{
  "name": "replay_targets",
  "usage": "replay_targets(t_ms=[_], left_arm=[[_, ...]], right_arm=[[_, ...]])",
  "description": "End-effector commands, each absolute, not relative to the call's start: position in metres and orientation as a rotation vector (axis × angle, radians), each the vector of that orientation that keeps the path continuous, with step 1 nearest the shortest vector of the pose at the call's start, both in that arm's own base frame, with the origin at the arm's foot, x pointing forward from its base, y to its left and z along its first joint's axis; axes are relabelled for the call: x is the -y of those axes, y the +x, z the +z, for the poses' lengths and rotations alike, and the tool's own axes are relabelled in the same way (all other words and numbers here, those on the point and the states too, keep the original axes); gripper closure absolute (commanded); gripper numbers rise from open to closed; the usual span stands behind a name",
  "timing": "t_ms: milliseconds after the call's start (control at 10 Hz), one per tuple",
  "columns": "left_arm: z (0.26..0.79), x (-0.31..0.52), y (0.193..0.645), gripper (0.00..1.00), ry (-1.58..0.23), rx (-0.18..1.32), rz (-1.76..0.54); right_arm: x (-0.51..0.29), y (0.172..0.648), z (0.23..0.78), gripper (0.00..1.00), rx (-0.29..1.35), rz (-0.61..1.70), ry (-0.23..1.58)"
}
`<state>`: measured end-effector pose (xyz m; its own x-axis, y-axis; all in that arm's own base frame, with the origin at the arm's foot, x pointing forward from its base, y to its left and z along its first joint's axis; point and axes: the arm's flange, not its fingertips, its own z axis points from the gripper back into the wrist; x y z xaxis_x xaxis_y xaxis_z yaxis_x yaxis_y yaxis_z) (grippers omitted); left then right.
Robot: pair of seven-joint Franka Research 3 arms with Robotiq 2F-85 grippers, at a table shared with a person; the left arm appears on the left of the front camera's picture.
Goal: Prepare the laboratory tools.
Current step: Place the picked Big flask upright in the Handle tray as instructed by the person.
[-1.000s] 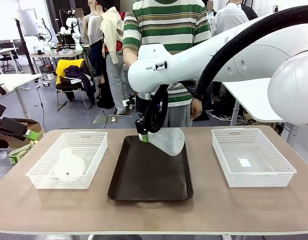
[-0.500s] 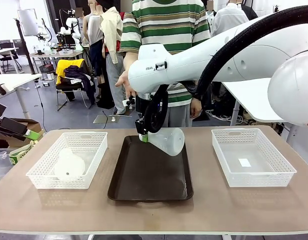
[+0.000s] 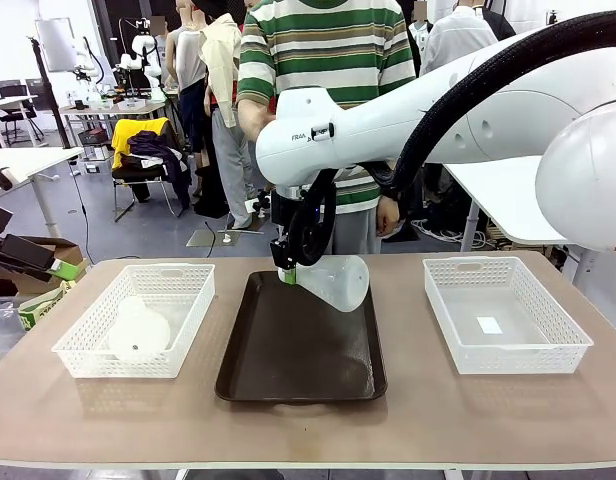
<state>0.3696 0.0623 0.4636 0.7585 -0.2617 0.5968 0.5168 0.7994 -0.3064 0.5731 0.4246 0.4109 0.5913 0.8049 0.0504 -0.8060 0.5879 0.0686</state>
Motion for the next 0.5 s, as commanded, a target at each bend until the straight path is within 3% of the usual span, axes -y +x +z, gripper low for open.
replay_targets(t_ms=[0,400], left_arm=[[0.4599,-0.0647,0.3686,0.00,-0.498,0.581,-0.464],[0.4599,-0.0647,0.3686,0.00,-0.498,0.581,-0.464]], right_arm=[[-0.4243,0.5734,0.4114,1.00,0.025,0.938,0.089],[-0.4243,0.5734,0.4114,1.00,0.025,0.938,0.089]])
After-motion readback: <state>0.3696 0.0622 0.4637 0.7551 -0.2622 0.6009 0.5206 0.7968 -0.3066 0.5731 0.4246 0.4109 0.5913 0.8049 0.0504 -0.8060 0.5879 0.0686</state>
